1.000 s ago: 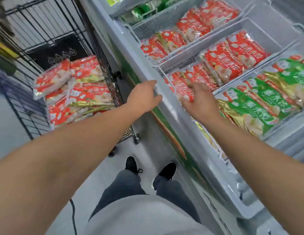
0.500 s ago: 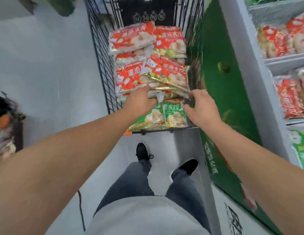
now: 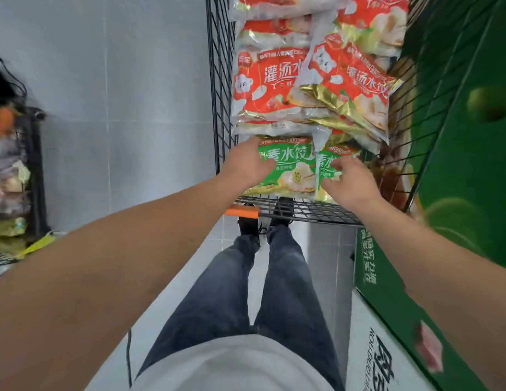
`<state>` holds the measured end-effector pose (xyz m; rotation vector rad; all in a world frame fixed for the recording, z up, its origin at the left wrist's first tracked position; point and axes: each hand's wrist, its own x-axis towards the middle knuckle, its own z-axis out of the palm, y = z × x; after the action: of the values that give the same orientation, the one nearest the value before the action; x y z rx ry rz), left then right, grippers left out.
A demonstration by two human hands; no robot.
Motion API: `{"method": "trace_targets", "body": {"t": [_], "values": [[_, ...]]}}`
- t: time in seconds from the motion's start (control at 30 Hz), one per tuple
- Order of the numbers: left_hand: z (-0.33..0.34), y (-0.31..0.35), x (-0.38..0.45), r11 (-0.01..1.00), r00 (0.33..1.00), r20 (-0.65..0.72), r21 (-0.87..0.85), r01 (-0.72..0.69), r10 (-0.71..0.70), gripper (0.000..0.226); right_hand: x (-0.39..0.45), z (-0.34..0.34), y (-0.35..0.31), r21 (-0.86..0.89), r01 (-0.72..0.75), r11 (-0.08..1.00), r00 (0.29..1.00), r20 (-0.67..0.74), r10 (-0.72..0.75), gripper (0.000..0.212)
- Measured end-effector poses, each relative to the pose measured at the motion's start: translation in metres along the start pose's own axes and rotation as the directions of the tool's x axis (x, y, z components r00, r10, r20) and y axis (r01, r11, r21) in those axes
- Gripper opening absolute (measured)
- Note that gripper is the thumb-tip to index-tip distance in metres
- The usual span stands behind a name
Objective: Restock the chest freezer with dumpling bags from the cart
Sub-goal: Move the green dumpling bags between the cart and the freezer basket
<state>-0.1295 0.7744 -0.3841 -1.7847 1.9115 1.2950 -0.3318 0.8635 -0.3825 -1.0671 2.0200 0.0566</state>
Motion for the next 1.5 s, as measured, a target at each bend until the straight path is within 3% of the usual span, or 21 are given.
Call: {"method": "trace_targets", "body": {"t": [0.27,0.43,0.57,0.63,0.73,0.97,1.03,1.17,1.37,1.5], "values": [[0.042,-0.018,0.051,0.962,0.968,0.072,-0.115,0.249,-0.242,0.064,0.068,0.04,0.015,0.109,-0.203,0.973,0.963,0.204,0.178,0.055],[0.061,-0.028,0.068,0.946,0.952,0.075,-0.113,0.303,-0.296,0.058,0.097,0.063,0.021,0.23,-0.383,0.895,0.919,0.196,0.343,0.05],[0.068,-0.03,0.075,0.941,0.95,0.03,-0.132,0.312,-0.311,0.048,0.111,0.073,0.021,0.412,-0.495,0.765,0.867,0.187,0.461,0.034],[0.068,-0.031,0.078,0.938,0.948,0.008,-0.147,0.315,-0.317,0.045,0.114,0.076,0.02,0.495,-0.504,0.708,0.86,0.215,0.462,0.027],[0.068,-0.032,0.081,0.933,0.945,-0.004,-0.162,0.322,-0.327,0.044,0.114,0.078,0.023,0.532,-0.518,0.67,0.849,0.221,0.481,0.035],[0.074,-0.031,0.086,0.926,0.938,-0.024,-0.171,0.337,-0.346,0.043,0.104,0.059,0.055,0.431,-0.568,0.702,0.809,0.132,0.573,0.02],[0.078,-0.03,0.089,0.919,0.931,-0.014,-0.166,0.358,-0.365,0.041,0.11,0.058,0.065,0.493,-0.6,0.63,0.778,0.177,0.603,0.016],[0.084,-0.041,0.1,0.841,0.876,0.021,-0.268,0.47,-0.482,0.029,0.115,0.058,0.059,0.692,-0.61,0.386,0.734,0.31,0.604,0.017],[0.094,-0.052,0.093,0.769,0.824,0.03,-0.342,0.541,-0.566,0.025,0.107,0.061,0.062,0.736,-0.595,0.323,0.768,0.403,0.498,0.01],[0.082,-0.041,0.076,0.795,0.855,0.041,-0.346,0.498,-0.517,0.013,0.087,0.046,0.057,0.779,-0.542,0.315,0.783,0.334,0.524,0.008]]}}
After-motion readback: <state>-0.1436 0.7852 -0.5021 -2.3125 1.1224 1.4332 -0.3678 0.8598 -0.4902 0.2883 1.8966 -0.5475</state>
